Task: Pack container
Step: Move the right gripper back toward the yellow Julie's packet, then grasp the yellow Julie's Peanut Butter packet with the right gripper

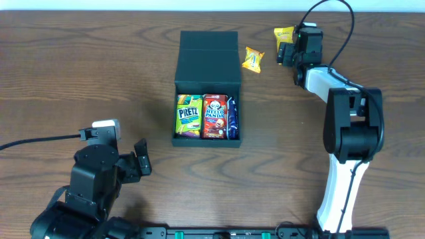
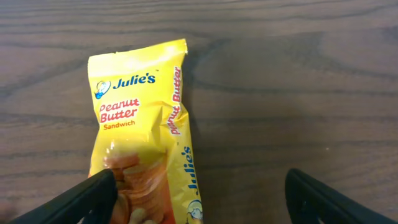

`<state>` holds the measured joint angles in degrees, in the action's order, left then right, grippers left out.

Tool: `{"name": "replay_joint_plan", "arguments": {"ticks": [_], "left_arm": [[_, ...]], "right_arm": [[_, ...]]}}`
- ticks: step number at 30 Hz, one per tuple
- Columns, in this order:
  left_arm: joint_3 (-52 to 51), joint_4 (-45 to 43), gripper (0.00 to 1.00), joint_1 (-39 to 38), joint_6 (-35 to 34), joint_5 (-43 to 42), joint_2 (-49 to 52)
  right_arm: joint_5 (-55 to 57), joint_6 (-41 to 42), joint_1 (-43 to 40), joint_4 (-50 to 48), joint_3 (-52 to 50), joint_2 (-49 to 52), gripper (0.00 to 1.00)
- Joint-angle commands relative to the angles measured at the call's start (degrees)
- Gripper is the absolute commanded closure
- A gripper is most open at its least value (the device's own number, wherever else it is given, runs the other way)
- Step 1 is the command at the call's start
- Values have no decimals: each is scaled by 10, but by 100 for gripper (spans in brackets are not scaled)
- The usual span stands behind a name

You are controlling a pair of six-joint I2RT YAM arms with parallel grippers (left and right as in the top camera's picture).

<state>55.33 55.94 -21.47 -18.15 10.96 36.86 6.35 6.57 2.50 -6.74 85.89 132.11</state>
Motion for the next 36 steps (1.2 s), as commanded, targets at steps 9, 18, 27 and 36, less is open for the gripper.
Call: {"name": "replay_joint_plan", "arguments": {"ticks": [9, 18, 27, 36], "left_arm": [[12, 0, 5, 2, 3, 11, -2], [12, 0, 5, 2, 3, 11, -2], [12, 0, 5, 2, 3, 11, -2], [12, 0, 5, 2, 3, 11, -2]], "right_arm": [[-23, 11, 2, 5, 7, 21, 53], [-23, 18, 6, 5, 7, 21, 81], [-24, 31, 6, 7, 13, 5, 95], [-24, 30, 6, 23, 15, -75, 99]]}}
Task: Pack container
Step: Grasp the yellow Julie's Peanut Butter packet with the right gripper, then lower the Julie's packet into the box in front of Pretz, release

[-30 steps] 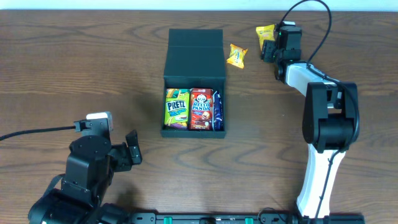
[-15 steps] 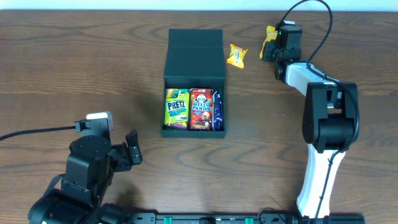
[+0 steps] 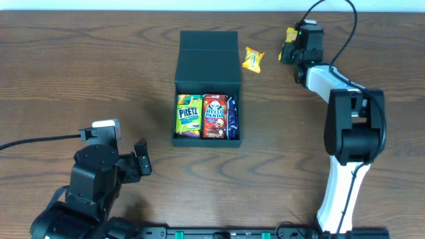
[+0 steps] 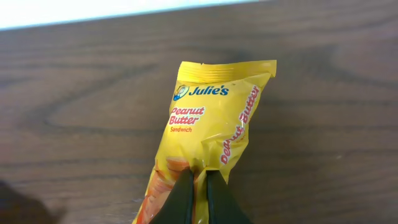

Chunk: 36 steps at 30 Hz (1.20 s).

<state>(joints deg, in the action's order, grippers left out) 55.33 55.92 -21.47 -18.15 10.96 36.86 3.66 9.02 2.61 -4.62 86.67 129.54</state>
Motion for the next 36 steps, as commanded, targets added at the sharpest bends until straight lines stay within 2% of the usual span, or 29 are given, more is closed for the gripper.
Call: {"name": "replay_joint_plan", "arguments": {"ticks": [1, 8, 15, 27, 36], "left_arm": [[12, 0, 5, 2, 3, 11, -2], [12, 0, 5, 2, 3, 11, -2], [12, 0, 5, 2, 3, 11, -2], [12, 0, 5, 2, 3, 11, -2], [12, 0, 5, 2, 3, 11, -2]], "right_arm": [[3, 6, 7, 9, 7, -58, 99], [-33, 6, 39, 72, 7, -138, 99], [-46, 9, 112, 157, 7, -211, 99], [-56, 164, 276, 320, 7, -244, 99], [-53, 260, 376, 397, 7, -244, 99]]}}
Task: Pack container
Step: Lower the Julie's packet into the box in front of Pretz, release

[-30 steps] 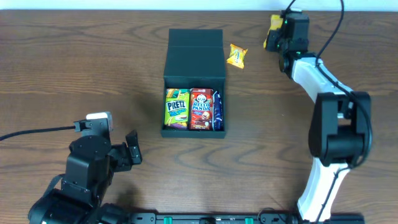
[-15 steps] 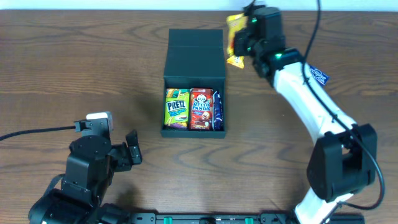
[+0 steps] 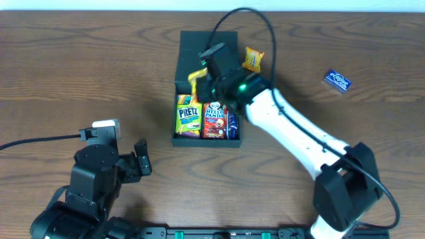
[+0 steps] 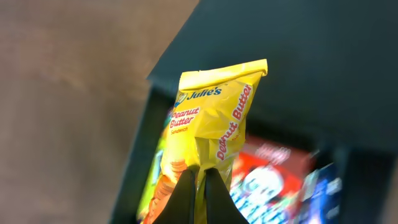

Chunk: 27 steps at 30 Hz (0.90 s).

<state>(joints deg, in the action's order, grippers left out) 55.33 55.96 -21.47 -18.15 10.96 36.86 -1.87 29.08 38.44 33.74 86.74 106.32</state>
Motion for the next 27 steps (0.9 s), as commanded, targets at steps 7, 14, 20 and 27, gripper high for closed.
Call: {"name": "replay_joint_plan", "arguments": {"ticks": [7, 14, 20, 27], "left_arm": [[12, 0, 5, 2, 3, 11, -2], [12, 0, 5, 2, 3, 11, -2], [12, 0, 5, 2, 3, 11, -2], [12, 0, 5, 2, 3, 11, -2]], "right_arm": [[37, 99, 56, 47, 5, -12, 99], [81, 99, 82, 19, -9, -12, 98], [94, 98, 81, -45, -59, -12, 98], [94, 94, 81, -129, -115, -12, 98]]}}
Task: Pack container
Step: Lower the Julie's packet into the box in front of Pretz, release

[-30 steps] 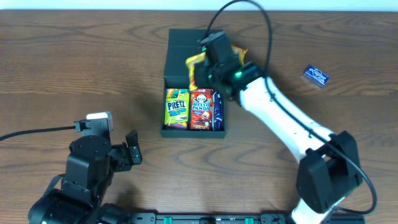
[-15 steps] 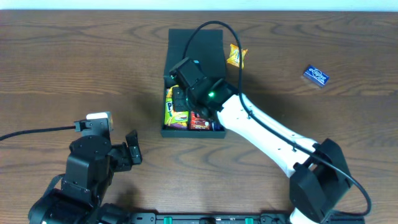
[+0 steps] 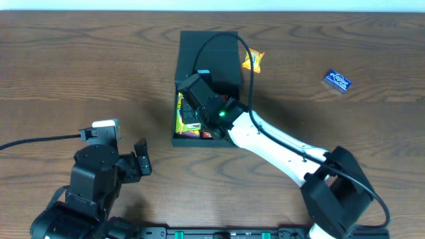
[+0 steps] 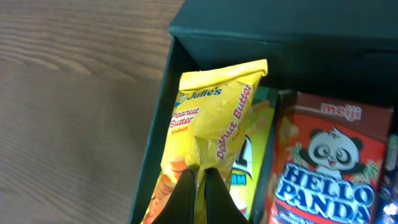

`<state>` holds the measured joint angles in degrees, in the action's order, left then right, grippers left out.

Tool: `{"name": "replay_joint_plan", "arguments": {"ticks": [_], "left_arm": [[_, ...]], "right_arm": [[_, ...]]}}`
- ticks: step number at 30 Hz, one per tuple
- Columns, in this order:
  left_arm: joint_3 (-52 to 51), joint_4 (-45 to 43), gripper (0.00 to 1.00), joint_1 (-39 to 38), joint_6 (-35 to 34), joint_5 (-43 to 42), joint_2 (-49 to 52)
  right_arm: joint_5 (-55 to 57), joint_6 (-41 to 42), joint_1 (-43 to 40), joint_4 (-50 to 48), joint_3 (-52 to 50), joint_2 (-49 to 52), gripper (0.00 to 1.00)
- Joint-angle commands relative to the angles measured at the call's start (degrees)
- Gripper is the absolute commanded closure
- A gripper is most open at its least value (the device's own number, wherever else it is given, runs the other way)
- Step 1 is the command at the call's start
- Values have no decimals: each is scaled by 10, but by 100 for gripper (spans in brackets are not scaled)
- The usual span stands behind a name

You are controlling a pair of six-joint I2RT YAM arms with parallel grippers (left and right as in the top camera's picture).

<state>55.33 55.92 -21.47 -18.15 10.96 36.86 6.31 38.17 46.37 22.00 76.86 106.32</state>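
My right gripper [image 4: 199, 176] is shut on a yellow Julie's peanut butter sandwich packet [image 4: 208, 130], holding it down in the left side of the dark green box [image 3: 178, 79], over the Pretz pack [image 4: 256, 155]. Beside it lies the red Hello Panda box [image 4: 323, 162]. In the overhead view the right arm [image 3: 219, 116] covers the box's left part. A second yellow packet [image 3: 252, 60] lies on the table right of the box lid. The left gripper [image 3: 141, 159] rests at the near left, its fingers apart and empty.
A small blue packet [image 3: 337, 80] lies at the far right of the wooden table [image 3: 80, 66]. The box's open lid [image 3: 209, 50] lies flat behind the box. The left arm's base [image 3: 93, 179] fills the near left corner.
The right gripper has moved down and nearer with the yellow packet, from above the box's back edge to inside the box's left side over the Pretz pack. The left arm is unchanged.
The right gripper stood open around the yellow packet at the far right of the table. Then it was shut on the packet there. Later it held the packet over the box's back edge, and now holds it low inside the box's left side.
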Motion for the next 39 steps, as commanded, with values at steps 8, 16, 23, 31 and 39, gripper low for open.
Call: {"name": "replay_joint_plan", "arguments": {"ticks": [8, 16, 23, 31, 39], "left_arm": [[12, 0, 5, 2, 3, 11, -2], [12, 0, 5, 2, 3, 11, -2], [12, 0, 5, 2, 3, 11, -2], [12, 0, 5, 2, 3, 11, -2], [12, 0, 5, 2, 3, 11, -2]], "right_arm": [[12, 3, 2, -96, -75, -12, 98], [12, 3, 2, -133, -94, 0, 99], [10, 4, 2, -156, -94, 22, 99], [7, 8, 2, -158, -94, 24, 78], [-12, 8, 2, -176, -94, 23, 33]]}}
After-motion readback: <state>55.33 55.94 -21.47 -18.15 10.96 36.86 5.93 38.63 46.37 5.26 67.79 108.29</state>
